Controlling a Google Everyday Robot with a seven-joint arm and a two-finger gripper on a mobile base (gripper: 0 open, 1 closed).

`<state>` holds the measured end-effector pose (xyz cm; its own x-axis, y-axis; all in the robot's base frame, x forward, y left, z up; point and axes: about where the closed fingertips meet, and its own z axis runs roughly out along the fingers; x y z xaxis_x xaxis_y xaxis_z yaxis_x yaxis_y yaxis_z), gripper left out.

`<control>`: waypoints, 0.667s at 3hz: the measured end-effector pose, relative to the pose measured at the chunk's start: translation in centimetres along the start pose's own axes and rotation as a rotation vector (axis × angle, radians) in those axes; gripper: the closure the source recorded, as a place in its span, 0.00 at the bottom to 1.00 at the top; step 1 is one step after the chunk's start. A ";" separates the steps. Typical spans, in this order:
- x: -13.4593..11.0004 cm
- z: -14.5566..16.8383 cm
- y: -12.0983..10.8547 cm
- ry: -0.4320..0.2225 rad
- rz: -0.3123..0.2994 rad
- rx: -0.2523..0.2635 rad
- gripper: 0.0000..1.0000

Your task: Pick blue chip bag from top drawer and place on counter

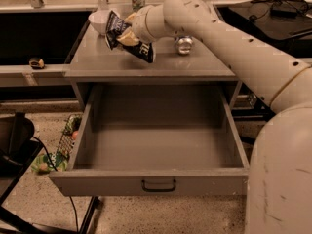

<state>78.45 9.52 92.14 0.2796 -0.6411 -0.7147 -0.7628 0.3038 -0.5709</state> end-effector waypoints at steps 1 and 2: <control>0.8 0.3 -0.2 -0.003 0.029 0.001 0.36; 1.1 -0.4 -0.5 -0.026 0.051 0.021 0.12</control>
Offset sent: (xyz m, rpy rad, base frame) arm 0.0036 -0.0296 0.0063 0.1100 -0.0022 -0.0442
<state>78.96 8.41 91.83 0.2554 -0.6061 -0.7533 -0.7641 0.3509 -0.5414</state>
